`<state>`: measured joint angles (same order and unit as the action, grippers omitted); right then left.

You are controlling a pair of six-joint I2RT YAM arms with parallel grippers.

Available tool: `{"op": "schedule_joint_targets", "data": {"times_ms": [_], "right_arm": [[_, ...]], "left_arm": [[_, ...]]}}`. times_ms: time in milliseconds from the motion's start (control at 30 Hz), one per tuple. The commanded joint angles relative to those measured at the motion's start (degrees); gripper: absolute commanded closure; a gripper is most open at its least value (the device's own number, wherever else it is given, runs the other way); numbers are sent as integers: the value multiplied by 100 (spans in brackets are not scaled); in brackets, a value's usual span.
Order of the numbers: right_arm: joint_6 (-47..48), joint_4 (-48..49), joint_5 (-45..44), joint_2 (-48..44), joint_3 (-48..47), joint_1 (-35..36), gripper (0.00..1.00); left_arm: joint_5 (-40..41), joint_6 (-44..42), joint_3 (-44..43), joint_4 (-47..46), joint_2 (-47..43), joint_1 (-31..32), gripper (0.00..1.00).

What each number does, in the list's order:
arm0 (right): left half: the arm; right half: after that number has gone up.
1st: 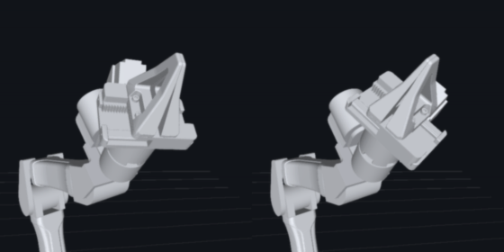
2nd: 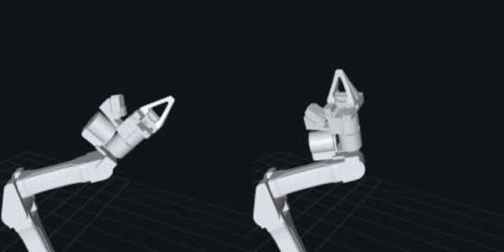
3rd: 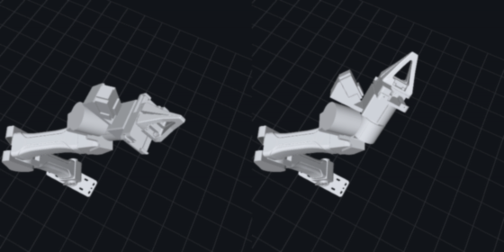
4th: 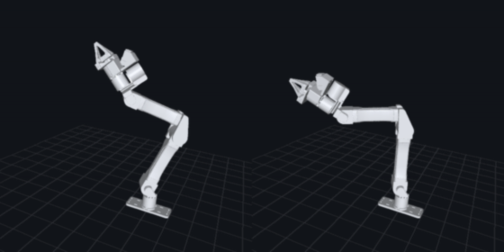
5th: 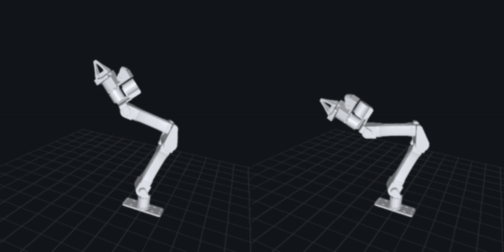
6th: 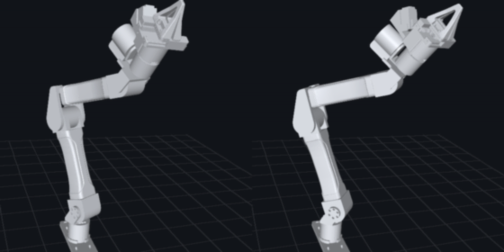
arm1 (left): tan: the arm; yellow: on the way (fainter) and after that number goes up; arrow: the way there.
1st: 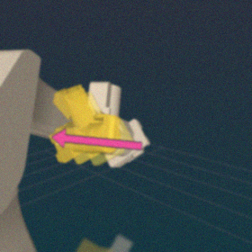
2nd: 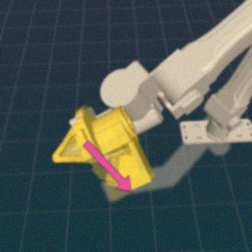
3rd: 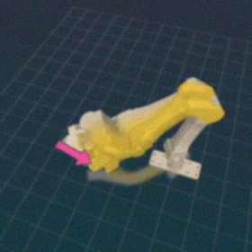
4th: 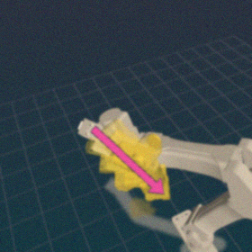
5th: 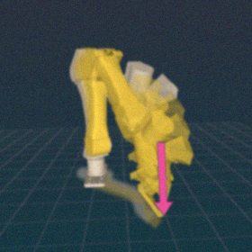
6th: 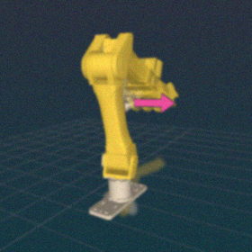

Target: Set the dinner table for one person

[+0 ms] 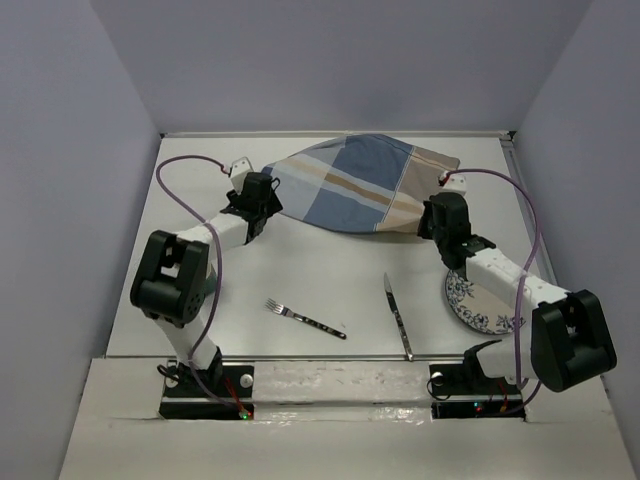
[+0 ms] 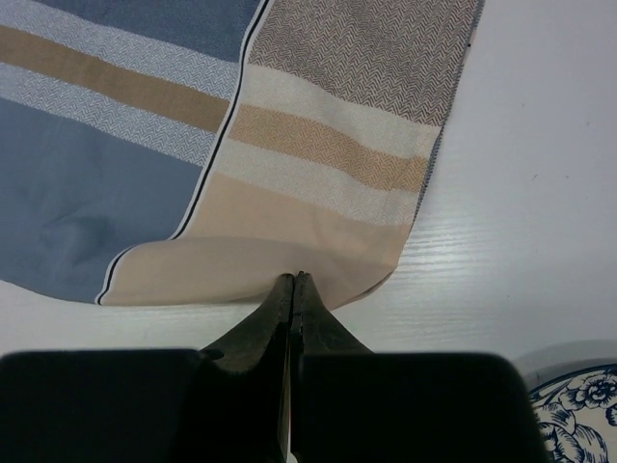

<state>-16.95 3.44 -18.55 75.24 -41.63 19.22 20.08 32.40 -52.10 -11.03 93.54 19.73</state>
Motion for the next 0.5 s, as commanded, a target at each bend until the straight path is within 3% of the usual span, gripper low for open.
{"op": "schedule_joint_targets", "data": {"times_ms": [0, 467], "right_arm": [[-19, 332, 122, -247, 5, 38, 100], [-28, 438, 703, -106, -74, 38, 100]], "left_arm": [[418, 284, -1073, 3, 735, -162, 33], [559, -32, -2427, 785, 2097, -496, 39]]}}
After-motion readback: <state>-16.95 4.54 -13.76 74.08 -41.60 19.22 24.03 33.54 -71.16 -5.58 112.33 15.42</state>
